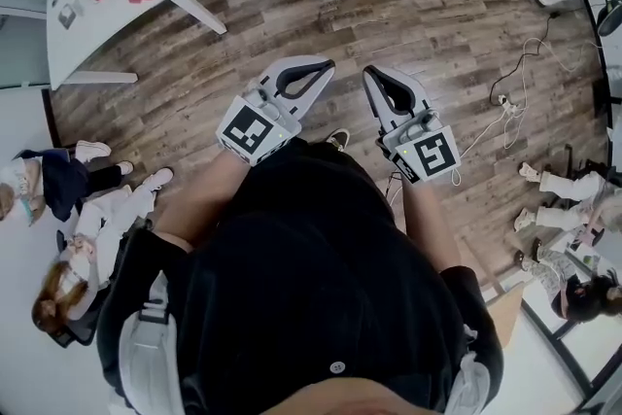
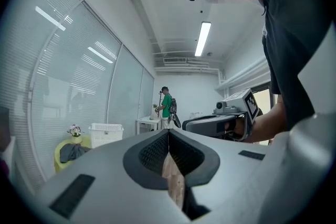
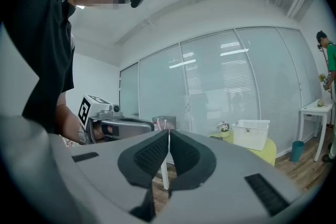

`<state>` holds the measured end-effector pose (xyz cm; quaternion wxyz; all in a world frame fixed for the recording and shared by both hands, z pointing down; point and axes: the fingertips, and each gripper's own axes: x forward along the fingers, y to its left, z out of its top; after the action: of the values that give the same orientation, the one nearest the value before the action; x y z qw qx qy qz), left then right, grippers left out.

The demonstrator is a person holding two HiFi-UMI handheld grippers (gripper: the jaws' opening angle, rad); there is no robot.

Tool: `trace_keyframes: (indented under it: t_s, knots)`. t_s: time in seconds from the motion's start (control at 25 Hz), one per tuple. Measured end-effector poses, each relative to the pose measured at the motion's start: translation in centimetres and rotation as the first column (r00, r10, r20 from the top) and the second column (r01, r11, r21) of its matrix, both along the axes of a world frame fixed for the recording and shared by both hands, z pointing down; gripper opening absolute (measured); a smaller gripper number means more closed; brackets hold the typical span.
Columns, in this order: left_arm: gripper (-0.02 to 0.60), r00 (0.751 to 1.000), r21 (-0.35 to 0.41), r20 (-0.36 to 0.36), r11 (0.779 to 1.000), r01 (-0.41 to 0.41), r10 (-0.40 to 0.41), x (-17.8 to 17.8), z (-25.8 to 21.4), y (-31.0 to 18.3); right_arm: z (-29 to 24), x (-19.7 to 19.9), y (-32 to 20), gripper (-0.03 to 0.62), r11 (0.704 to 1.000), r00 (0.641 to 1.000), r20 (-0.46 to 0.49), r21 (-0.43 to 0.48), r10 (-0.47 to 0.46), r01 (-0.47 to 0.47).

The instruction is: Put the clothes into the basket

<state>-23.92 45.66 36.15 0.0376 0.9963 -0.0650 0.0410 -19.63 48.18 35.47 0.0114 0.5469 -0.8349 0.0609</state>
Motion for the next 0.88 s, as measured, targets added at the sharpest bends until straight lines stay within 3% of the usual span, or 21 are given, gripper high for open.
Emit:
trace_keyframes:
  t_s: [0.44,0.88]
  knots:
    - [0.011,0.996,0.023,0.049,0.997,0.074,-0.075,1.4,0.9,2.2,0.2,2.6,2.3,0.026,0.998,0.998,0.014,0.011,-0.057,0.057]
    - [0.011,0.993,0.004,0.052,0.995,0.103,-0.103,2.6,2.2,0.1,1.3,3.6,0.2,0.026,0.996,0.995,0.037,0.003,-0.089,0.089]
